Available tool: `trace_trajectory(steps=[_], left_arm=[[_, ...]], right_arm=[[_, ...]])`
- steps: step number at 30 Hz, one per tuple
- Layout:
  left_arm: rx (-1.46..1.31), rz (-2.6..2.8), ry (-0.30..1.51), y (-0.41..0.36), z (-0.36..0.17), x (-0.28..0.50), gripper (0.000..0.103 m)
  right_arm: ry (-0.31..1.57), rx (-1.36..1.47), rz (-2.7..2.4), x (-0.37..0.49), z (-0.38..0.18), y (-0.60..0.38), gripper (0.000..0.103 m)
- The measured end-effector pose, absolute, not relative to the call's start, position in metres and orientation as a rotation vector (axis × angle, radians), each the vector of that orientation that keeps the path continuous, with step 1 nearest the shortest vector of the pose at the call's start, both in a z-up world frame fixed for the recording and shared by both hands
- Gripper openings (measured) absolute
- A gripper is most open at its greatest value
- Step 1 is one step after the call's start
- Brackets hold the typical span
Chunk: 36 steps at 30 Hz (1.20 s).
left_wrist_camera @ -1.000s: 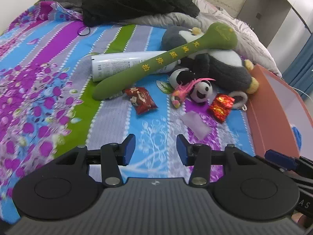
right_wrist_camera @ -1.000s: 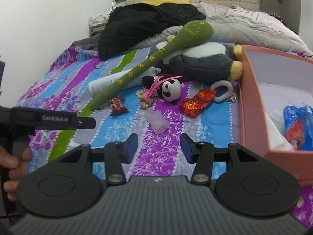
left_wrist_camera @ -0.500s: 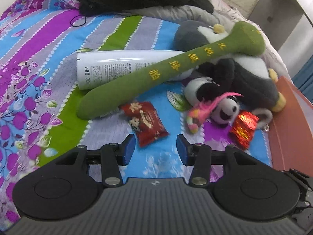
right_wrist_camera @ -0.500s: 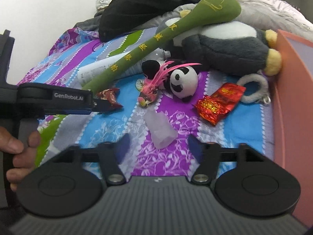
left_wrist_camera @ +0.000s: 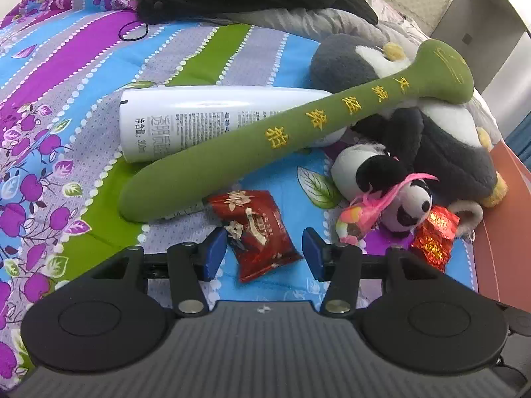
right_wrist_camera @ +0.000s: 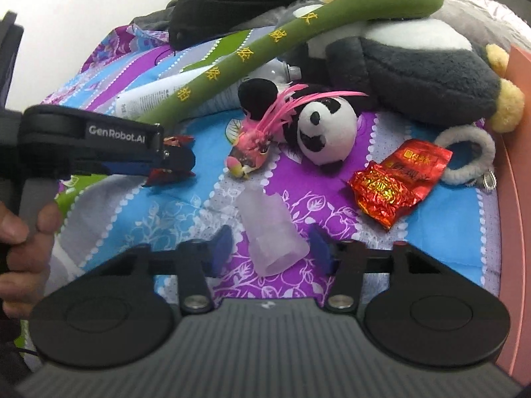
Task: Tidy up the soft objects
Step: 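Grasp the red snack packet with the left tool while the right tool grasps the clear cup, then lift and carry the snack packet and clear cup over the box with both tools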
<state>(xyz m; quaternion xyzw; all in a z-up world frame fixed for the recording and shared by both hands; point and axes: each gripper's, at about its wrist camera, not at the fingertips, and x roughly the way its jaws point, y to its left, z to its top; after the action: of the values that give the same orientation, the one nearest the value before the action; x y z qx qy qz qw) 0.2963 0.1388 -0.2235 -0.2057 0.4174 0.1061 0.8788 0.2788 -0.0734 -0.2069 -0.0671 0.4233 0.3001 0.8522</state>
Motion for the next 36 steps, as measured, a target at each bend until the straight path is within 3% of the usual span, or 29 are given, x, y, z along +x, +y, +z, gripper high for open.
trace_trajectory(steps=[9, 36], left_arm=[[-0.403, 0.218, 0.852, 0.133, -0.212, 0.288, 0.044], [-0.391, 0.073, 0.867, 0.06, -0.165, 0.163, 0.042]], right_arm=[[0.9, -0.112, 0.611, 0.274, -0.198, -0.079, 0.033], [0.853, -0.032, 0.461, 0.173, -0.142, -0.149, 0.033]])
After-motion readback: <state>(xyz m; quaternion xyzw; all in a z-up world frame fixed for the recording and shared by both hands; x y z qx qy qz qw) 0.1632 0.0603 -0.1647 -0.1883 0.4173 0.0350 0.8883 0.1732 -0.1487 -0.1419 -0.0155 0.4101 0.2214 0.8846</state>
